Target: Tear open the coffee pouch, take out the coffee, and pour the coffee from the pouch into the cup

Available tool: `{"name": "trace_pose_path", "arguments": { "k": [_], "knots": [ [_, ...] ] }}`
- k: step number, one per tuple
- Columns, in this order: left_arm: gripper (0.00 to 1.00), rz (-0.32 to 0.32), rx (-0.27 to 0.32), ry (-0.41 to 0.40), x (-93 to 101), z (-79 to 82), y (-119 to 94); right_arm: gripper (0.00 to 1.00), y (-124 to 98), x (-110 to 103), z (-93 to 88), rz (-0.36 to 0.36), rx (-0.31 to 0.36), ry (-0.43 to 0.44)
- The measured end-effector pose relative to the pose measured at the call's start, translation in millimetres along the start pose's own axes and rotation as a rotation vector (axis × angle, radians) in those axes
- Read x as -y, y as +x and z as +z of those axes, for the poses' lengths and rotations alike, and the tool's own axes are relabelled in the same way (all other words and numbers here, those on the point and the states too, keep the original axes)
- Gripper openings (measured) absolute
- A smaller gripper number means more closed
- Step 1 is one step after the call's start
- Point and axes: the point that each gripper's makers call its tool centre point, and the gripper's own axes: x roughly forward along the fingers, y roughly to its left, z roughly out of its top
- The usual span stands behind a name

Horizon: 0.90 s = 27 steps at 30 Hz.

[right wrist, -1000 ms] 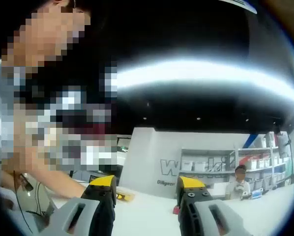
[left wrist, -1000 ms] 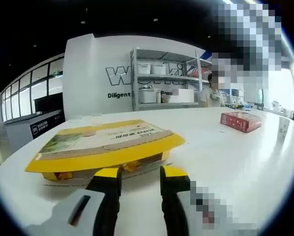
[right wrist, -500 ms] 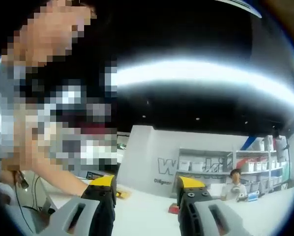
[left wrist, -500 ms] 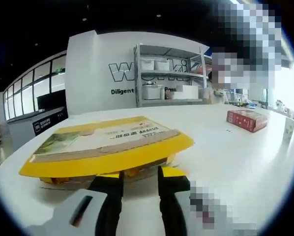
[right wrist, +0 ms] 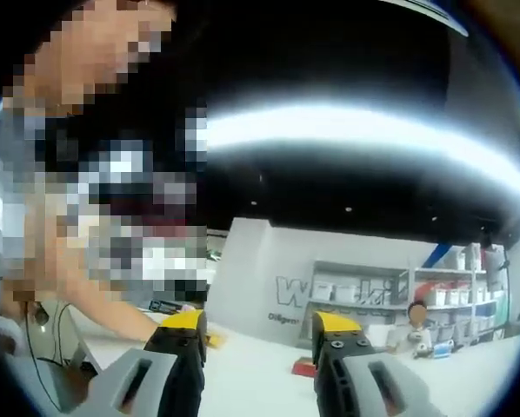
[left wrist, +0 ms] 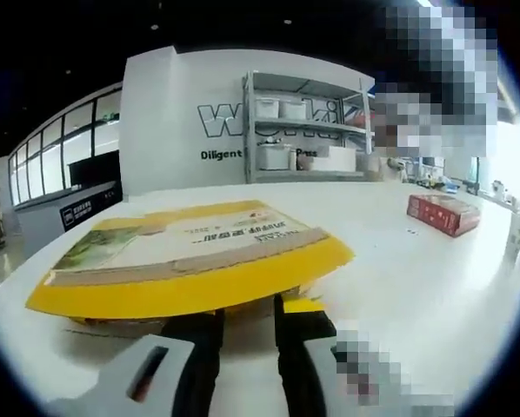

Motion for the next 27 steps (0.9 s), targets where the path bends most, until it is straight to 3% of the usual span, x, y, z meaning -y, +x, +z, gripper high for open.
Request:
{"name": "trace_pose_path", "arguments": {
  "k": [7, 12, 27],
  "knots": [
    [0.25, 0.017, -0.008, 0.002, -3.1, -2.1, 0, 0.49, -3, 2, -1.0, -0.006, -0.007, -0.011],
    [0.14, 0.022, -0.01, 0.012, -3.3, -3.4, -4, 0.49, -4, 2, -1.1, -0.008, -0.007, -0.01],
    [0.04, 0.018, 0.008, 0.054, -1.4, -2.7, -7, 0.48, -8, 5, -1.5, -0.012, -0.008, -0.014]
  ]
}}
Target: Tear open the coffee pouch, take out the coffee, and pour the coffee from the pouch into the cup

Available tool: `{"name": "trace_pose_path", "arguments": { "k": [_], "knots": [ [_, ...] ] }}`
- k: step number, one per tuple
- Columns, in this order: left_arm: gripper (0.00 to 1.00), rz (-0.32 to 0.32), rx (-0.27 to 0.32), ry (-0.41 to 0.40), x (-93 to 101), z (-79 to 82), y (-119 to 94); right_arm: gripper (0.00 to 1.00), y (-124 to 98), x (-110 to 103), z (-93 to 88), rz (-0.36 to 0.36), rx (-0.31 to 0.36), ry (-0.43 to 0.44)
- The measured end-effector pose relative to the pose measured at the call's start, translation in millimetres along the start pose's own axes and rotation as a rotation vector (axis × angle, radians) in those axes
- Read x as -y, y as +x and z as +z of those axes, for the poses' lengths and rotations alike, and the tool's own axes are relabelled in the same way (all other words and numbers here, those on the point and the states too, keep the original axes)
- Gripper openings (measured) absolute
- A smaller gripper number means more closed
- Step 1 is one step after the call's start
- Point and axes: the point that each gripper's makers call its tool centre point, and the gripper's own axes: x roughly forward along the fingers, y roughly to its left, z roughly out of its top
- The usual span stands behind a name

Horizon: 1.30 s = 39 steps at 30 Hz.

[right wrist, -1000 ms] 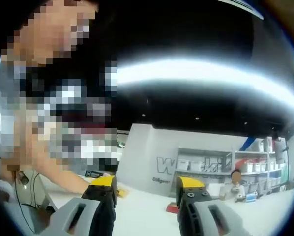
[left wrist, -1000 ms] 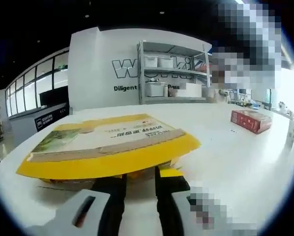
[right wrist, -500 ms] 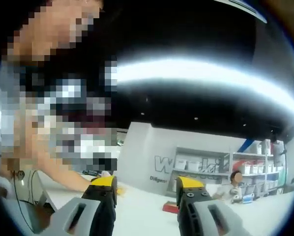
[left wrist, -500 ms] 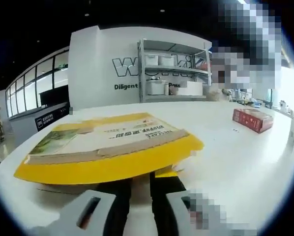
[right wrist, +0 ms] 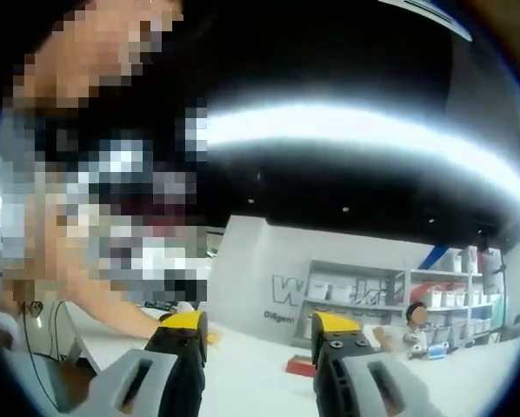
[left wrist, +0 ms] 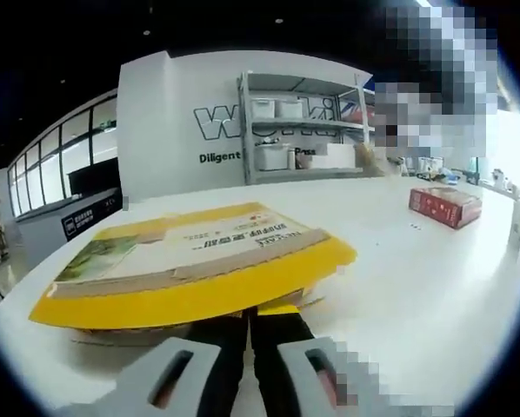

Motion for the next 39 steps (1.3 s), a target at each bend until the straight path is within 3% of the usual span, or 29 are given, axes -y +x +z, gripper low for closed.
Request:
{"name": "trace_pose_path", "arguments": {
  "k": [9, 27, 35, 39],
  "knots": [
    [0.03, -0.018, 0.008, 0.009, 1.8, -0.8, -5, 0.48, 0, 1, 4.9, -0.001, 0.006, -0.009],
    [0.03, -0.083, 0.094, -0.021, 3.2, -7.0, -81, 0.48, 7, -17, 0.5, 0.032, 0.015, 0.012],
    [0.03, -0.08, 0.105, -0.043, 5.3, -10.2, -103, 0.48, 11, -23, -7.8, 0.044, 0.006, 0.026],
    [0.03, -0.085, 0.111, -0.048, 5.3, -8.4, -101, 0.48, 13, -24, -10.5, 0.05, 0.003, 0.034]
  ]
}}
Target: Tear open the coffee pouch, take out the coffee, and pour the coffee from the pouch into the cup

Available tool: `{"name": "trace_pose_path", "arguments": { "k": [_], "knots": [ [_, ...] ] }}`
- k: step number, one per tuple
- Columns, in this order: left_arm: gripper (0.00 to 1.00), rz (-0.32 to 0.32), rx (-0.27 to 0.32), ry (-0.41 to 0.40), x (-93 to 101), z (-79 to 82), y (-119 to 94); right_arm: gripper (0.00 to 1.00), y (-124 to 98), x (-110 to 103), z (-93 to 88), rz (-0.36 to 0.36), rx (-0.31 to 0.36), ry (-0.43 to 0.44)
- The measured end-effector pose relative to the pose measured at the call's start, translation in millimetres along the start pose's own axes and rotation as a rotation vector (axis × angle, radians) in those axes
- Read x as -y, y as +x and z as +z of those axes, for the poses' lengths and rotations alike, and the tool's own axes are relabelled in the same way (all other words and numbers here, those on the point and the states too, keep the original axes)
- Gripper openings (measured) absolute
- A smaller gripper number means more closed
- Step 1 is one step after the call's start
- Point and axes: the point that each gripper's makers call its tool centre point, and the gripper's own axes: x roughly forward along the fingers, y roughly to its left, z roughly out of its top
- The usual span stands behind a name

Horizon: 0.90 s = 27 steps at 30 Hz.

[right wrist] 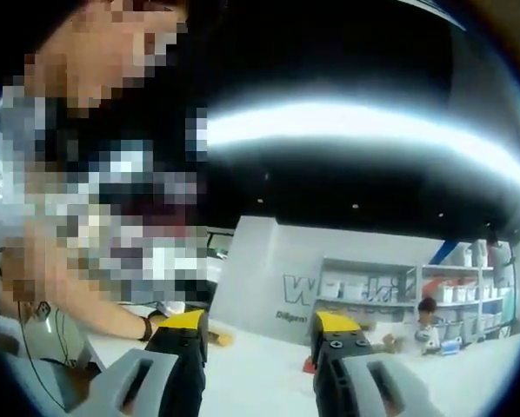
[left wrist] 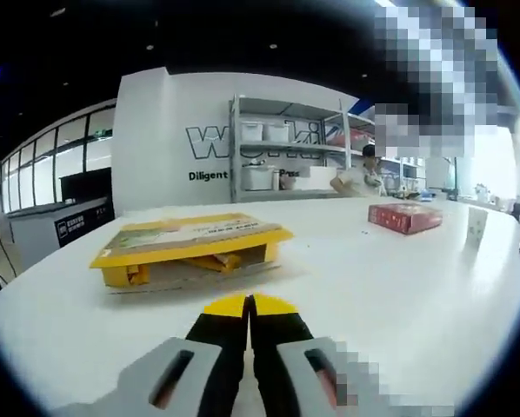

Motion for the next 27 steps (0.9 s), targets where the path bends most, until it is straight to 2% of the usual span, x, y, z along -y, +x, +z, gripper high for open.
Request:
{"name": "trace_pose_path", "arguments": {
  "k": [11, 14, 15, 16, 17, 24, 27],
  "knots": [
    [0.04, 0.003, 0.007, -0.035, -2.1, 2.8, 4, 0.48, 0, -4, -0.3, 0.008, -0.005, -0.001],
    [0.04, 0.001, 0.004, -0.022, 0.1, 2.8, 7, 0.48, 0, -7, -0.1, 0.011, -0.001, -0.003],
    [0.07, 0.0, 0.002, -0.02, 1.0, 2.7, 8, 0.48, 0, -7, 0.2, 0.012, 0.001, -0.002],
    [0.16, 0.006, 0.002, -0.045, 0.4, 3.0, 10, 0.48, 0, -8, 0.2, 0.014, 0.001, 0.001],
    [0.21, 0.008, 0.002, -0.057, -0.1, 3.2, 12, 0.48, 0, -9, 0.5, 0.016, 0.001, -0.001],
    [0.25, 0.039, 0.001, -0.045, -3.3, 5.2, 28, 0.48, -3, -4, 2.1, 0.005, 0.001, -0.014],
    [0.31, 0.059, -0.021, -0.037, -5.1, 2.4, 39, 0.48, -5, 0, 2.5, -0.004, 0.001, -0.018]
  ]
}}
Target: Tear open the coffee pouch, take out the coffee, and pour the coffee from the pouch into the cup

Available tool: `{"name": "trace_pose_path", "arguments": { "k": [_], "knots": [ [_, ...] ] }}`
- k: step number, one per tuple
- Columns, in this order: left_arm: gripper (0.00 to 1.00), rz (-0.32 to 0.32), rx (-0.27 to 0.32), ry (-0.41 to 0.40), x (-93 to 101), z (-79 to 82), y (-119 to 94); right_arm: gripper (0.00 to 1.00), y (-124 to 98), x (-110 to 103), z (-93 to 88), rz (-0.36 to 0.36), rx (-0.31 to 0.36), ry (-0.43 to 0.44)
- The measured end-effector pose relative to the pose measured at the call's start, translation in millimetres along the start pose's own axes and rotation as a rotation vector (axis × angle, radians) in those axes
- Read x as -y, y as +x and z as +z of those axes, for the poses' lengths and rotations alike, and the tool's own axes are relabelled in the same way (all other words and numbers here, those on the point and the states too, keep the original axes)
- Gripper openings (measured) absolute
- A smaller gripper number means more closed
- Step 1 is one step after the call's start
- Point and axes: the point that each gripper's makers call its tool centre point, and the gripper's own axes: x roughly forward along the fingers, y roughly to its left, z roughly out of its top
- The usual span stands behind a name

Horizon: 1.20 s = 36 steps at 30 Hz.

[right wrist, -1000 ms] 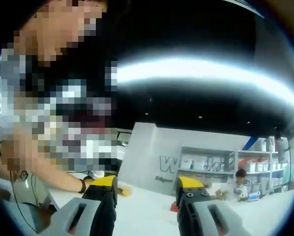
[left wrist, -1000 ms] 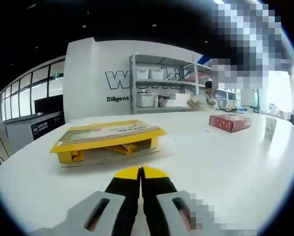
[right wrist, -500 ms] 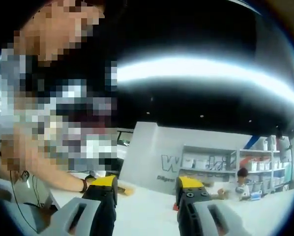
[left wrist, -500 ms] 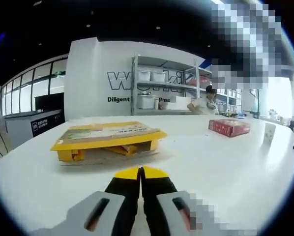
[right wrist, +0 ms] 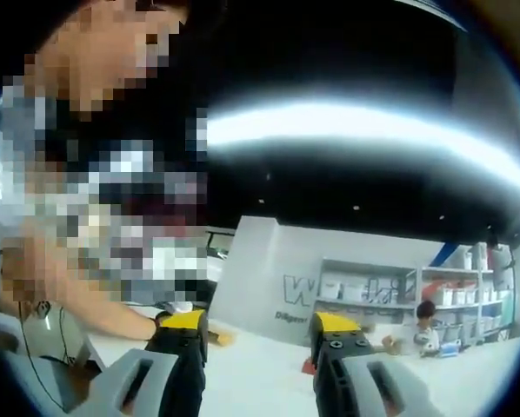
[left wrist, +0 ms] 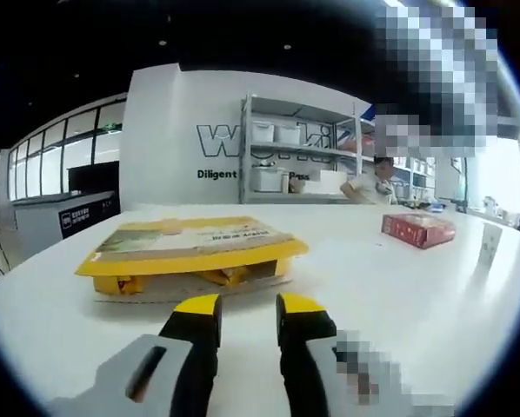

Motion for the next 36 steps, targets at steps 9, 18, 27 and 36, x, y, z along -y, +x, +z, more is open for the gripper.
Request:
{"name": "trace_pose_path", "arguments": {
  "k": [9, 18, 27, 36],
  "knots": [
    [0.41, 0.056, -0.01, -0.004, -1.5, 3.4, 26, 0.48, -3, 12, -5.7, -0.022, -0.012, -0.006],
    [0.37, 0.103, -0.009, 0.009, -6.1, 6.4, 45, 0.48, -3, 17, -18.5, -0.032, -0.032, 0.008],
    [0.38, 0.123, -0.033, 0.015, -2.0, 3.6, 53, 0.48, -11, 34, -26.1, -0.062, -0.033, 0.024],
    [0.37, 0.148, -0.037, 0.025, -3.1, 5.5, 62, 0.48, -14, 42, -32.7, -0.082, -0.052, 0.022]
  ]
}}
